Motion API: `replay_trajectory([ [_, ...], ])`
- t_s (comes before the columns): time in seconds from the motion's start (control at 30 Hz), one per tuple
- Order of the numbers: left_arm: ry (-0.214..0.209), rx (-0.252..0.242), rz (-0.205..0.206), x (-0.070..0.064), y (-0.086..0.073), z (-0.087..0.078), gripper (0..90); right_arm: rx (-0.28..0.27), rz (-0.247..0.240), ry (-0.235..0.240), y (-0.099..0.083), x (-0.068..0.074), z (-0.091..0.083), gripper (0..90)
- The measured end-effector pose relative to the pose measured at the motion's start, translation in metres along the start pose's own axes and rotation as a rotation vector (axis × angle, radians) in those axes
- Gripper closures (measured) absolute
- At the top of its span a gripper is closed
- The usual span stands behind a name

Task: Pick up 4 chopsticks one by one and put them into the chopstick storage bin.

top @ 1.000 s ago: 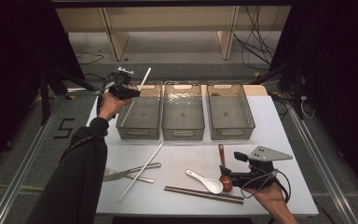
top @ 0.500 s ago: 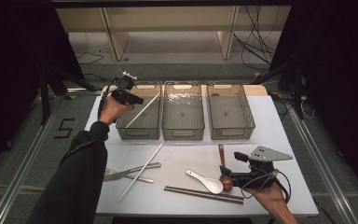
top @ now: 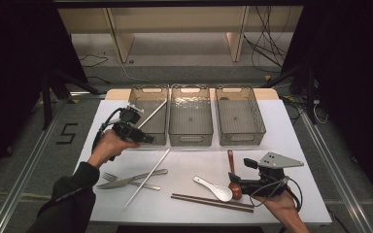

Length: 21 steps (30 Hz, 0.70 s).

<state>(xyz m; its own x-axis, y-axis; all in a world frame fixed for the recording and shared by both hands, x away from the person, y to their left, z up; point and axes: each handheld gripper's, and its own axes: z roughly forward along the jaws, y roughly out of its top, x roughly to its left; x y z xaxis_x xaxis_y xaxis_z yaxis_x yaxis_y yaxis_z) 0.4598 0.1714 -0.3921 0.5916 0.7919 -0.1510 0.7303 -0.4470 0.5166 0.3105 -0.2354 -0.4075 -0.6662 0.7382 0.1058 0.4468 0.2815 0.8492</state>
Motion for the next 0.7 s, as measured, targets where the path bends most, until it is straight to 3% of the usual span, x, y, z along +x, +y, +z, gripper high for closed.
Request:
replay_trajectory([
  [0.13, 0.019, 0.085, 0.043, -0.016, -0.017, 0.012, 31.0, 0.0, 0.003, 0.001, 0.0, 0.0, 0.001, 26.1],
  [0.33, -0.013, 0.186, 0.078, -0.027, -0.036, 0.029, 33.7, 0.0, -0.007, 0.003, 0.0, 0.001, 0.0, 26.1],
  [0.53, -0.018, 0.256, 0.113, -0.036, -0.048, 0.041, 37.5, -0.002, -0.006, 0.004, 0.0, 0.001, 0.0, 26.1],
  [0.7, -0.018, 0.282, 0.128, -0.039, -0.051, 0.047, 42.8, -0.001, -0.007, 0.004, 0.0, 0.001, 0.001, 26.2],
])
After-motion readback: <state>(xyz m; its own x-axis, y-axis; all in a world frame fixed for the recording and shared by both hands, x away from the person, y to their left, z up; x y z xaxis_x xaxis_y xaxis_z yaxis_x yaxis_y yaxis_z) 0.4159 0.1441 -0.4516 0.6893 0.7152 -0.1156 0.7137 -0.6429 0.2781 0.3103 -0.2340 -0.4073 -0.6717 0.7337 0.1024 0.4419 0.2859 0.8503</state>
